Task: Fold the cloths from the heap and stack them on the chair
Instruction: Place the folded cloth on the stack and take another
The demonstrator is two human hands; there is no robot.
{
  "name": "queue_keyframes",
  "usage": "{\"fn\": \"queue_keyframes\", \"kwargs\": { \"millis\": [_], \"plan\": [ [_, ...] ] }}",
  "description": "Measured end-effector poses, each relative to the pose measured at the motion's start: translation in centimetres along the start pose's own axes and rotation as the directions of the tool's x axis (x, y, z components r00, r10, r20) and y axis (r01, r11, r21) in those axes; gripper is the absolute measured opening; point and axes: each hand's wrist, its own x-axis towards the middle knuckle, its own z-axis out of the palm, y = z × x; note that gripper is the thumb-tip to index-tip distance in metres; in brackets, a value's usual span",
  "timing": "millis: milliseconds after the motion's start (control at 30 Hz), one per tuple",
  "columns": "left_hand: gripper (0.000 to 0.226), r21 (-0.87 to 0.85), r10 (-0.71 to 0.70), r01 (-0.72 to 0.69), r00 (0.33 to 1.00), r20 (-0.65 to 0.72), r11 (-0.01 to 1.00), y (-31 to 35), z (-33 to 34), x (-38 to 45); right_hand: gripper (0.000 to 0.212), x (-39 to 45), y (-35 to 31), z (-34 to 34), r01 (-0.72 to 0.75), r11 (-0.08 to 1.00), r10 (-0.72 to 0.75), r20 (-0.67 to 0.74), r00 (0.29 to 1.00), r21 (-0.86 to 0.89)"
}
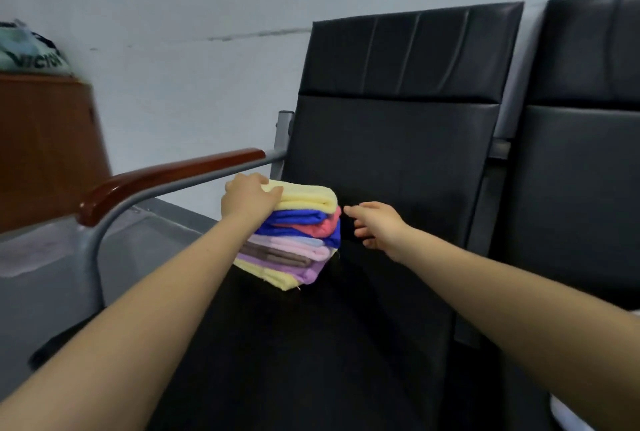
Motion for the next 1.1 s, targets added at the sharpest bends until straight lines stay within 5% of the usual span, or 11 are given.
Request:
{"fn": "queue_keyframes", "kwargs": {
  "millis": [233,333,433,633,833,967,1100],
  "plan": [
    [0.035,-0.366,0.139,-0.016,0.94,0.312,0.931,9.3,-1.6,-14.2,0.017,-15.6,-0.6,-11.3,-0.054,0.998,0.052,-0.042,0.998,-0.034],
    [0.025,-0.529,0.178,0.158,0.829,0.53,0.834,14.0,-1.1,-22.4,0.02,-22.2,0.2,-16.4,-0.021,0.999,0.024,-0.113,0.993,0.03],
    [0.022,-0.505,0.238,0.249,0.657,0.715,0.826,18.0,-0.5,-30.2,0.021,-29.0,2.0,-21.2,0.004,0.997,-0.02,-0.224,0.974,-0.071],
    [0.016,-0.437,0.263,0.291,0.483,0.835,0.851,23.4,1.9,-39.8,0.024,-39.8,6.8,-29.9,-0.015,0.97,-0.097,-0.448,0.888,-0.241],
    [0.012,-0.452,0.231,0.36,0.514,0.826,0.816,27.9,5.2,-43.5,0.02,-43.4,13.7,-34.9,-0.182,0.983,0.116,-0.662,0.741,-0.032],
    [0.015,-0.541,0.393,0.122,0.559,0.73,0.832,29.1,7.8,-45.8,0.017,-44.3,15.2,-38.0,-0.195,0.98,0.164,-0.722,0.672,0.042],
    [0.019,-0.518,0.506,-0.143,0.533,0.678,0.844,30.3,10.0,-46.4,0.02,-45.5,17.7,-40.4,-0.314,0.949,0.229,-0.764,0.603,0.036]
  ]
}}
